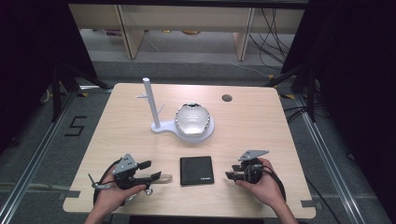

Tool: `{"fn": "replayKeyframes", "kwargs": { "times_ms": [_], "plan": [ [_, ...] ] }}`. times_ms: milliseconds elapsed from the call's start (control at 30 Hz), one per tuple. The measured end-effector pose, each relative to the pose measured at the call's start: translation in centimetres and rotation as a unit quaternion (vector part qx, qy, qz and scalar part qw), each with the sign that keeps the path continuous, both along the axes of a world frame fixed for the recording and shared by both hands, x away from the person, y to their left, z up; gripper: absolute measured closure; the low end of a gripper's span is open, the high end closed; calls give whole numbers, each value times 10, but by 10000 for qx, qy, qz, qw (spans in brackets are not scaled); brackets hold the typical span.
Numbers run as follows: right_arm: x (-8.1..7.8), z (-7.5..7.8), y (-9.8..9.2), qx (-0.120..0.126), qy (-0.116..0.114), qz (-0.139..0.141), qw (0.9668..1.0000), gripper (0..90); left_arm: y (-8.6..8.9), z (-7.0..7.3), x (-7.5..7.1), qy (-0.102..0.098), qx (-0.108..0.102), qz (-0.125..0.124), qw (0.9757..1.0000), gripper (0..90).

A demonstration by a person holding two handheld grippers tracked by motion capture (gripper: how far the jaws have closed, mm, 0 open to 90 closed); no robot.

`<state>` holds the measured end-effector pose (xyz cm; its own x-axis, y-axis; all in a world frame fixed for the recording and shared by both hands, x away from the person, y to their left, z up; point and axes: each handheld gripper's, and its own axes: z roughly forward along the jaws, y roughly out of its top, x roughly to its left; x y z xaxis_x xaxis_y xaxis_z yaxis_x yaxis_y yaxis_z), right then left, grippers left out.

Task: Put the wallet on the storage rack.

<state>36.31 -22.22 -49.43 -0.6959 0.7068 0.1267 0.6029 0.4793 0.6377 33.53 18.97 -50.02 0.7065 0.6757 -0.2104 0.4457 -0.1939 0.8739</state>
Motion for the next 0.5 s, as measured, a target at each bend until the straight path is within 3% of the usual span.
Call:
{"fn": "replayKeyframes", "kwargs": {
  "times_ms": [67,100,133,167,233,300,400,433,500],
  "plan": [
    [0,6,2,-16,190,-87,9998,567,-3,2,2,58,-47,5,10000,378],
    [2,6,2,-85,125,-40,9999,567,-6,4,4,116,-80,-25,9999,379],
    [2,7,3,22,138,-89,9999,567,-13,7,10,240,-110,-84,9996,384],
    [4,7,2,-2,30,88,10000,567,-17,8,13,303,-107,-121,9994,387],
    [3,9,2,13,130,45,9999,567,-21,10,15,386,-20,-123,9992,388],
    [2,9,3,5,215,-122,9997,566,-34,12,25,663,89,-274,9974,391],
    [3,9,3,6,270,-93,9996,563,-46,14,36,836,189,-289,9959,398],
    [4,6,3,42,77,2,10000,562,-50,15,39,909,272,-302,9950,400],
    [4,8,4,6,159,0,9999,561,-55,15,41,939,348,-273,9946,401]
  ]
}}
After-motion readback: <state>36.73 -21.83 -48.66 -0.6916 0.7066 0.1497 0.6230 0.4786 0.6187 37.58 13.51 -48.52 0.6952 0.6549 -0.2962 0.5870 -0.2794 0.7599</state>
